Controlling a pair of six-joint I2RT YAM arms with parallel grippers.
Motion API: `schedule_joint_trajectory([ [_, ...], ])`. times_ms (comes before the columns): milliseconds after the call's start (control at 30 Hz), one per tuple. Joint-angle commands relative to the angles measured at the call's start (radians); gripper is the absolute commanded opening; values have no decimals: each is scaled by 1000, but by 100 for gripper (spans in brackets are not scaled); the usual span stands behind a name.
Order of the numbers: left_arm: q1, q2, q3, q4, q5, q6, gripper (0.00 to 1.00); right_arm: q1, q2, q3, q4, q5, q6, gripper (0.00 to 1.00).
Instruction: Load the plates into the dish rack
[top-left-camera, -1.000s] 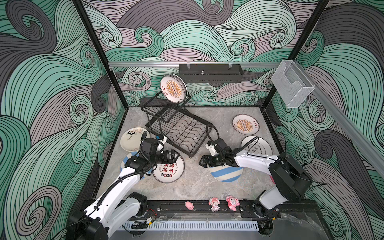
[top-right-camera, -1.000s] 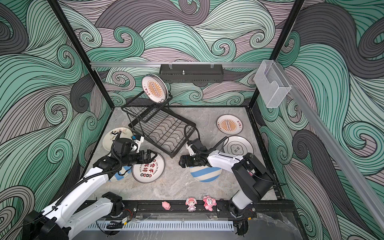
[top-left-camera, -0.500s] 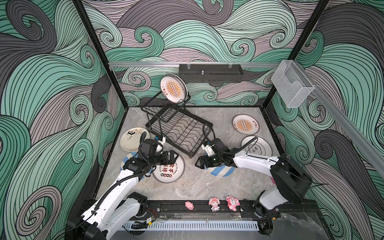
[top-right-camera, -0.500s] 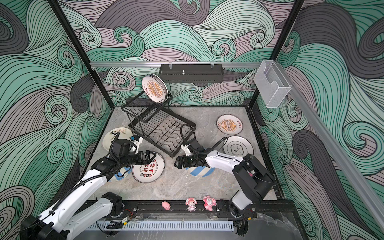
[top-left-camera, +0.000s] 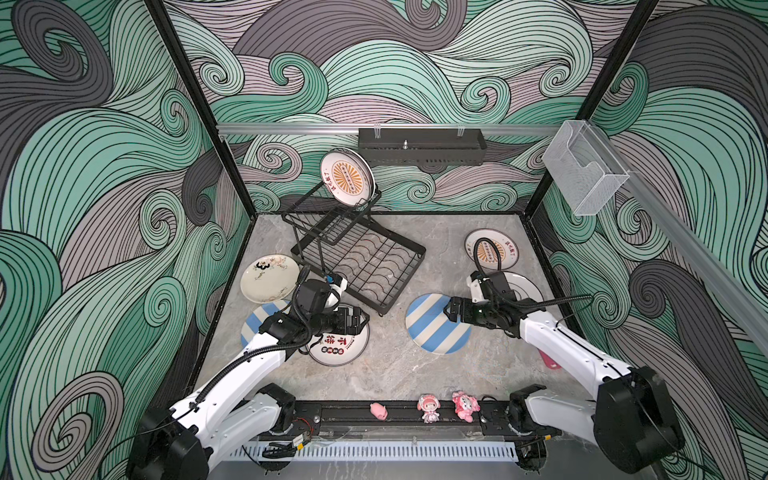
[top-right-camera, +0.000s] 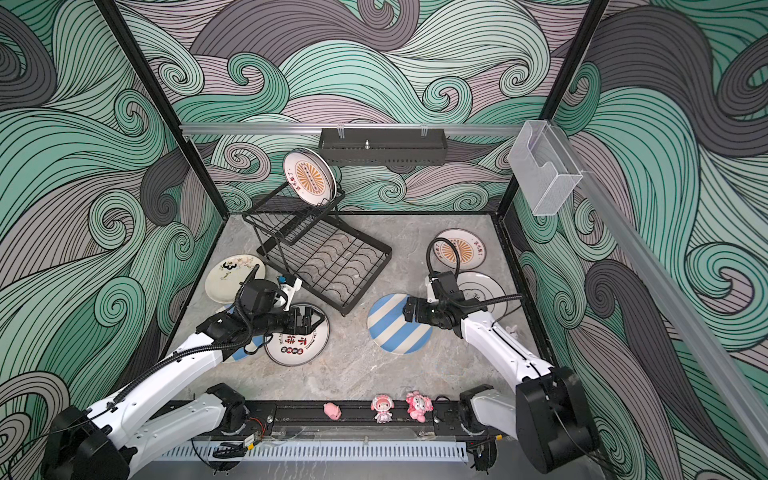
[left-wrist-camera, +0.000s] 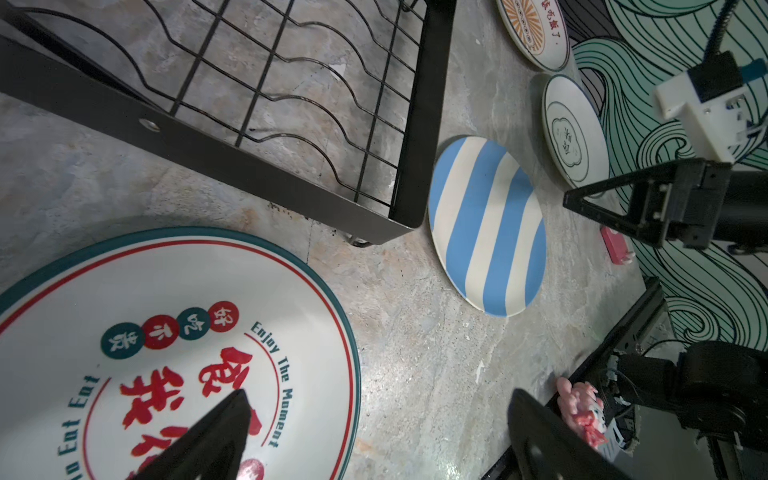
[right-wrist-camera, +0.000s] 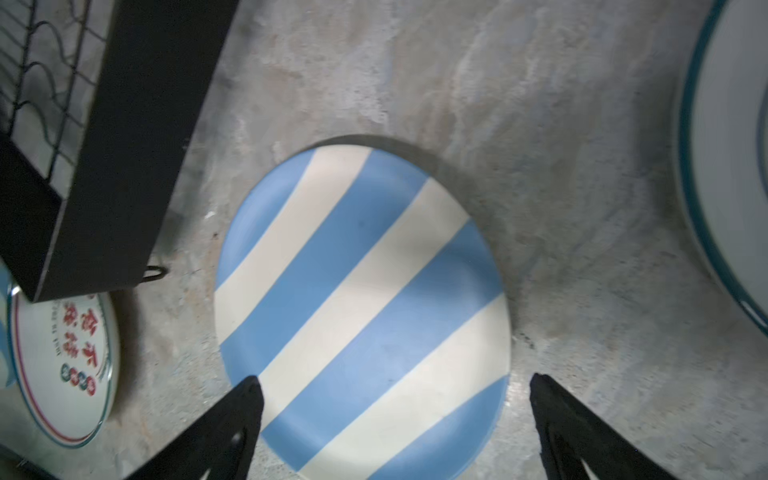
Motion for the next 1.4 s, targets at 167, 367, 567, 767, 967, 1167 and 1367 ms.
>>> schedule_joint_trajectory([
  [167, -125, 107, 52, 73, -11, 30, 98, -117, 37, -25, 1, -57, -45, 100],
  [367, -208, 244, 129, 111, -27, 56, 99, -126, 57, -69, 93, -163, -4, 97],
  [567, -271, 371, 206, 99, -49, 65, 99, -132, 81, -94, 114, -210, -7, 93],
  [767, -318, 500, 281, 115, -56, 68, 99, -139, 105, -113, 130, -225, -12, 93],
  [967, -375, 634, 387, 91, -47, 90, 98, -145, 127, -113, 139, -243, -19, 95],
  [1167, -397, 738, 459, 35, -30, 95, 99, -153, 122, -129, 150, -248, -14, 95],
  [1367, -398, 782, 497, 8, -58, 87, 99, -163, 108, -140, 151, -266, -14, 95],
])
